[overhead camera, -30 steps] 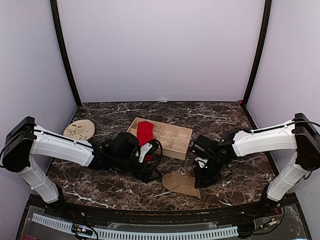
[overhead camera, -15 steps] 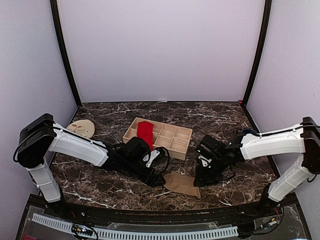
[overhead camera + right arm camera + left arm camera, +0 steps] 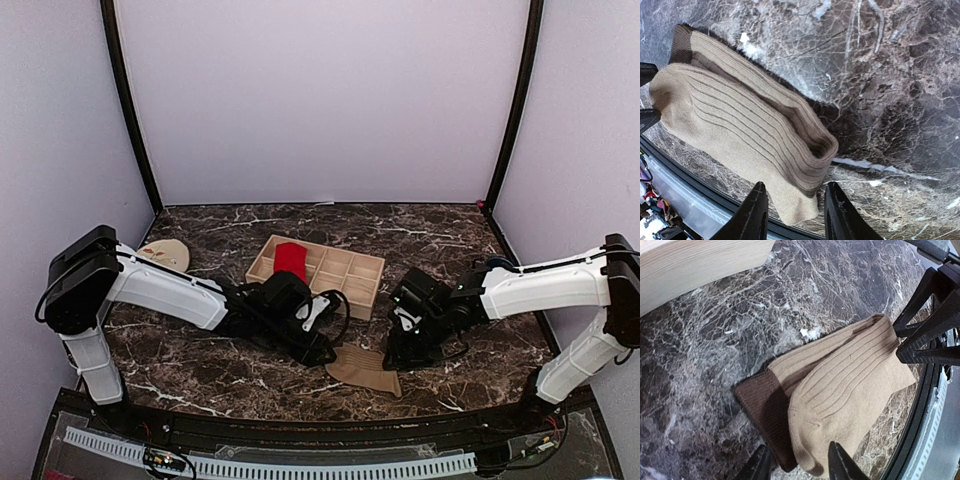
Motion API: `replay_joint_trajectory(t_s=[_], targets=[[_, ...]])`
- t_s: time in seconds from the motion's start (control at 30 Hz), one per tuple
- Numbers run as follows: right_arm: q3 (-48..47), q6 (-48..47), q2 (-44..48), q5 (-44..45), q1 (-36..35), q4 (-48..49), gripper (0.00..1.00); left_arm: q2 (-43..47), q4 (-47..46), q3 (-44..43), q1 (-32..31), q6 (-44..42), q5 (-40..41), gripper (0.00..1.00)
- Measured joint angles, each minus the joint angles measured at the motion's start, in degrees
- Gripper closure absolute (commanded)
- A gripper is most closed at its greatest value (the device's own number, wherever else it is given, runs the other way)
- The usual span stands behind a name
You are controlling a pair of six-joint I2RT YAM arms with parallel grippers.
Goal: Roll the socks
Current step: Roll the sock at the center of the board.
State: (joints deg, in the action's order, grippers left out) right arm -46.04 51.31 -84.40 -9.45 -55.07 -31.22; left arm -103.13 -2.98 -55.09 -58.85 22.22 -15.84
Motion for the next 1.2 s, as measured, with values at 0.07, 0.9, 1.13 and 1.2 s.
replay_joint_trajectory(t_s=[0.07,0.9,1.13,1.2], targets=[[0.0,0.02,0.0,0.0,0.0,0.0,0.64,-0.68,0.0,-0.42,-0.15,0.02,-0.04,0.63],[2.38,2.23,4.48,0.55,0.0,1.01,0.63,-2.97,4.59,-5.79,-0.87,-0.28,-0.94,0.96],[3.34,3.26,4.48,0.87,0.0,1.49,0.61,-2.73,5.81,-7.63,-0.96,-0.48,-1.05,0.96],[3.34,3.43,4.48,1.31,-0.02,1.46,0.61,-2.73,5.99,-8.0,-0.96,-0.61,-1.05,0.96]])
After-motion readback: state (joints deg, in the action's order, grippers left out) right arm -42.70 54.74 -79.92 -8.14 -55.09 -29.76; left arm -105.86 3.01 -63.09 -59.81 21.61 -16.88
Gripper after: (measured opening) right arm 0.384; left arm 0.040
